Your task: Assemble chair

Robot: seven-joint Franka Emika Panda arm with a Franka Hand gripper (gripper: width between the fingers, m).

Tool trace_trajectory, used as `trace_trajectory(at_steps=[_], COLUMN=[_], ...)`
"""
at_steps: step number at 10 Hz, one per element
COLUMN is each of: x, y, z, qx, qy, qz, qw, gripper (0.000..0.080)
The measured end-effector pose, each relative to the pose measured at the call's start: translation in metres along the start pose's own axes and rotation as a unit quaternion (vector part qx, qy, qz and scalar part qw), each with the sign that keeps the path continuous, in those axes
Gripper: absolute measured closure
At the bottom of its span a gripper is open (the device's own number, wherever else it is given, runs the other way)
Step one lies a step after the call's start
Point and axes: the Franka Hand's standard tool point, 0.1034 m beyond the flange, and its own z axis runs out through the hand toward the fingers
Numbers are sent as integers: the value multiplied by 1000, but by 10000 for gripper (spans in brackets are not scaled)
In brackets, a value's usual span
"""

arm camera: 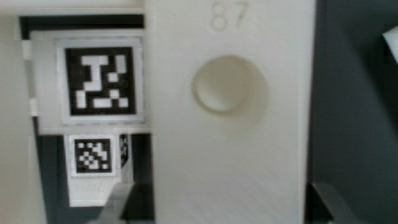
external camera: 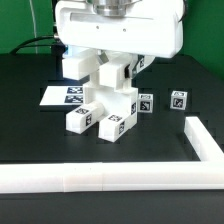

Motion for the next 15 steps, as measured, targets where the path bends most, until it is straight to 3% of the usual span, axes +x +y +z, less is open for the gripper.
trace_trajectory(at_steps=[6,14,15], x=[19,27,27], y=[-3,-4,-4], z=[21,19,20], qx=[-13,-12,-12], qy=[4,10,10], qz=[-25,-32,-31], qw=[1000,999,999], gripper=[511,510,290])
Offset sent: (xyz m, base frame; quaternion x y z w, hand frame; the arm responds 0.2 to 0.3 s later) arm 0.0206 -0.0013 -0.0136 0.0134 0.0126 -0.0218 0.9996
